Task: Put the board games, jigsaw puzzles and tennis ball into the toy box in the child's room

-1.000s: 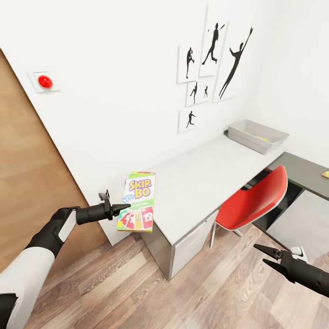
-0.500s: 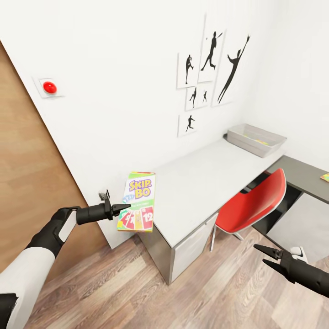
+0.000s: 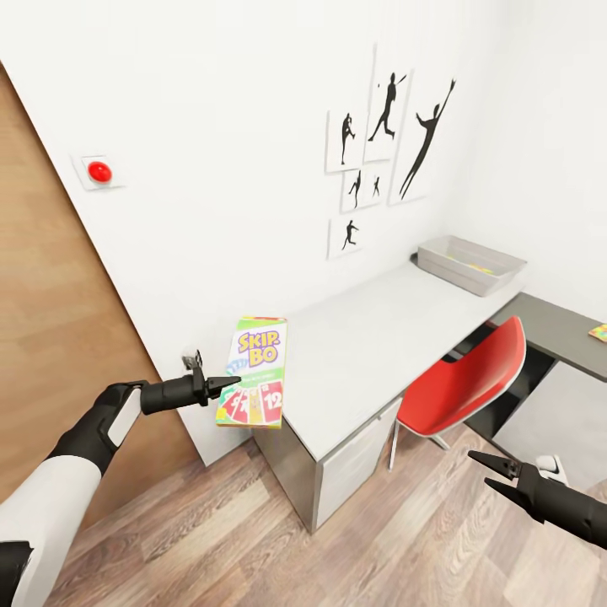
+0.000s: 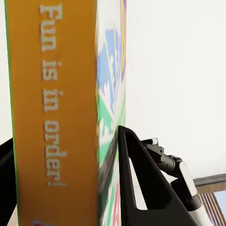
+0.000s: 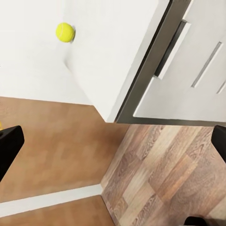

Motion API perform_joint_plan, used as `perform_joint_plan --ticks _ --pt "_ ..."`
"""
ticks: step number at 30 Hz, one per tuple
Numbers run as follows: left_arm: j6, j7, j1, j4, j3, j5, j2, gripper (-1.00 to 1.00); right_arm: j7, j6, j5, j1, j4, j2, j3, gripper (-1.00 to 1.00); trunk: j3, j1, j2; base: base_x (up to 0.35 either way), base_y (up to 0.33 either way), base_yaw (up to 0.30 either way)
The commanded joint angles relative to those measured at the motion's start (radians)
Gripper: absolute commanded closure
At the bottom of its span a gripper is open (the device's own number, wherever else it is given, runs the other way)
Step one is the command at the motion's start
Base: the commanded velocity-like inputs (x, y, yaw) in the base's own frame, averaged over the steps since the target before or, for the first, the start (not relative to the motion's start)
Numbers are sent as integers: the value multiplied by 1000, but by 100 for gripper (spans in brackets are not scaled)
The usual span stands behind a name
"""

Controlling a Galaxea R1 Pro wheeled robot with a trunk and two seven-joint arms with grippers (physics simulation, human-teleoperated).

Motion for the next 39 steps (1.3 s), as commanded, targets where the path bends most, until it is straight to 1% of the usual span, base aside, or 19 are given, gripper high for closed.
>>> perform_joint_plan --ticks 1,39 --pt "7 -2 -1 0 -1 2 0 100 10 4 10 -1 0 0 -1 -100 0 1 -2 0 0 0" --pt "5 -2 -1 -1 -1 2 0 100 11 4 10 -1 6 0 -1 -100 63 1 -2 0 0 0"
